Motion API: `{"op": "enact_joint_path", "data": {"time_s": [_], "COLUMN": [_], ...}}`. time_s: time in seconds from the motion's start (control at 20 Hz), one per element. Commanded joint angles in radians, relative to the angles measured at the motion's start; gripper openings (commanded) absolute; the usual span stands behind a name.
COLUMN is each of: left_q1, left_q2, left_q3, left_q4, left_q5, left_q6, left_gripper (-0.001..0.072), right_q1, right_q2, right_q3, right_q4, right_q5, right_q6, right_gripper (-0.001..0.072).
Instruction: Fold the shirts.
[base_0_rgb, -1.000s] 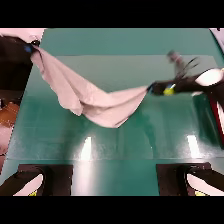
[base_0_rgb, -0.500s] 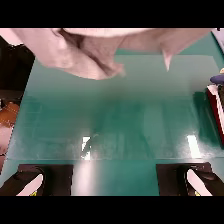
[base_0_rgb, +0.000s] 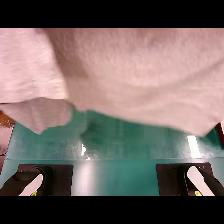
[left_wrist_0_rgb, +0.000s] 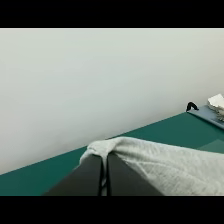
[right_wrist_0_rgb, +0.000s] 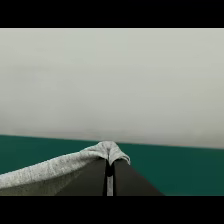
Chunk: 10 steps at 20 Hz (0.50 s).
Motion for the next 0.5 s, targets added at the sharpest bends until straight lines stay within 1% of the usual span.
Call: {"op": "enact_joint_path", "data": {"time_s": [0.0, 0.15, 0.25, 0.35, 0.45], "left_q1": [0.0, 0.0, 0.0, 0.0, 0.0], "left_q2": [-0.002, -0.071, -0.158, -0.268, -0.398], "left_q3": [-0.137, -0.309, -0.409, -0.48, -0.495], "left_q4": [0.029, 0.074, 0.073, 0.073, 0.072], "left_q5": [-0.035, -0.096, -0.129, -0.117, -0.065], "left_q6": [-0.001, -0.014, -0.021, -0.02, -0.02], "left_gripper": [0.0019, 0.0019, 0.0019, 0.0019, 0.002], "right_q1": [-0.005, 0.109, 0.22, 0.323, 0.401], "right_q2": [-0.089, -0.179, -0.262, -0.345, -0.425], "right_q3": [-0.01, -0.17, -0.256, -0.338, -0.409], "right_q4": [0.021, -0.003, -0.126, -0.232, -0.298], "right_q5": [0.161, 0.249, 0.3, 0.286, 0.195], "right_q6": [0.1, 0.13, 0.146, 0.15, 0.15], "right_gripper": [0.0009, 0.0009, 0.0009, 0.0009, 0.001]}}
